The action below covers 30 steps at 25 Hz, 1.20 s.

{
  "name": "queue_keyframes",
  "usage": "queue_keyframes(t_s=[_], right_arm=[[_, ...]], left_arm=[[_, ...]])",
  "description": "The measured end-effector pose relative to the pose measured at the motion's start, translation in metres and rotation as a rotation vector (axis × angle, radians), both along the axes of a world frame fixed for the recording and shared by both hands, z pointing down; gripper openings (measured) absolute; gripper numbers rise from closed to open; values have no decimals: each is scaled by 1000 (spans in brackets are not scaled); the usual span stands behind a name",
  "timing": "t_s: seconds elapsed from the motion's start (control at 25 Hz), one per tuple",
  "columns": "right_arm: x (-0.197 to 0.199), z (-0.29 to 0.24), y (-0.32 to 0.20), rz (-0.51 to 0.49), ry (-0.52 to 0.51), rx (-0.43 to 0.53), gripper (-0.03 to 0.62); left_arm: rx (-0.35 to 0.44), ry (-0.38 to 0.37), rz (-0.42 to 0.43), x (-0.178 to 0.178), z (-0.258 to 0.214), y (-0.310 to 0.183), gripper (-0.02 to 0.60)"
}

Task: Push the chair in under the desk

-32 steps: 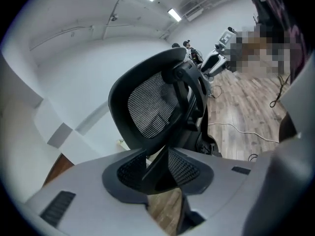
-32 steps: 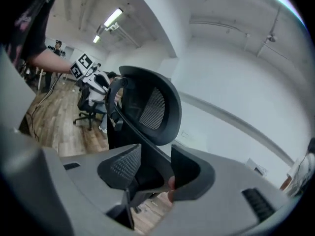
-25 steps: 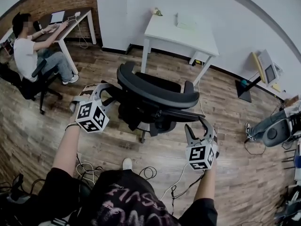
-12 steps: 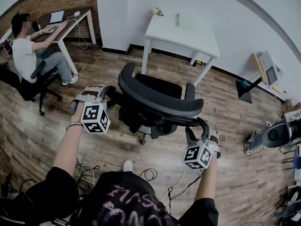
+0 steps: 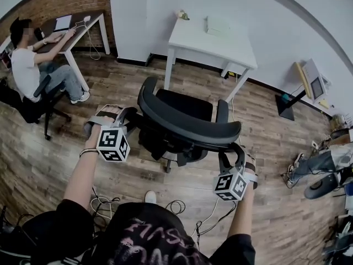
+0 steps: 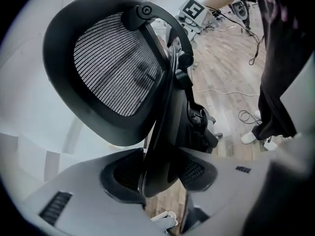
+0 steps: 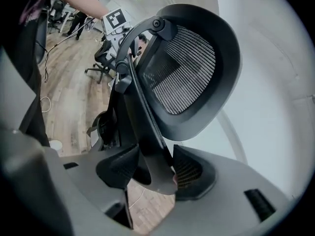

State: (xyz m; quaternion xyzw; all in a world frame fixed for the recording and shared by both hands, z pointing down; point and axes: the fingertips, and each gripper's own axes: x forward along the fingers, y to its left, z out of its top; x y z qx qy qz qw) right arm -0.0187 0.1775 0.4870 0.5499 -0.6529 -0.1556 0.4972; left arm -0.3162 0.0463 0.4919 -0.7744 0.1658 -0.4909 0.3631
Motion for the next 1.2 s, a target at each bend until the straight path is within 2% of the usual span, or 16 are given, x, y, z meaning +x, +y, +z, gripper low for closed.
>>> queue_keyframes(t_s=[0.68,1.2], right_arm=[[2,6,-2,51,21,-9,224],[26,2,-51,72,20,-21,221]], left_arm=[[2,-13,71,8,7,-10,199],[15,-38,83,36,4,-68,196]])
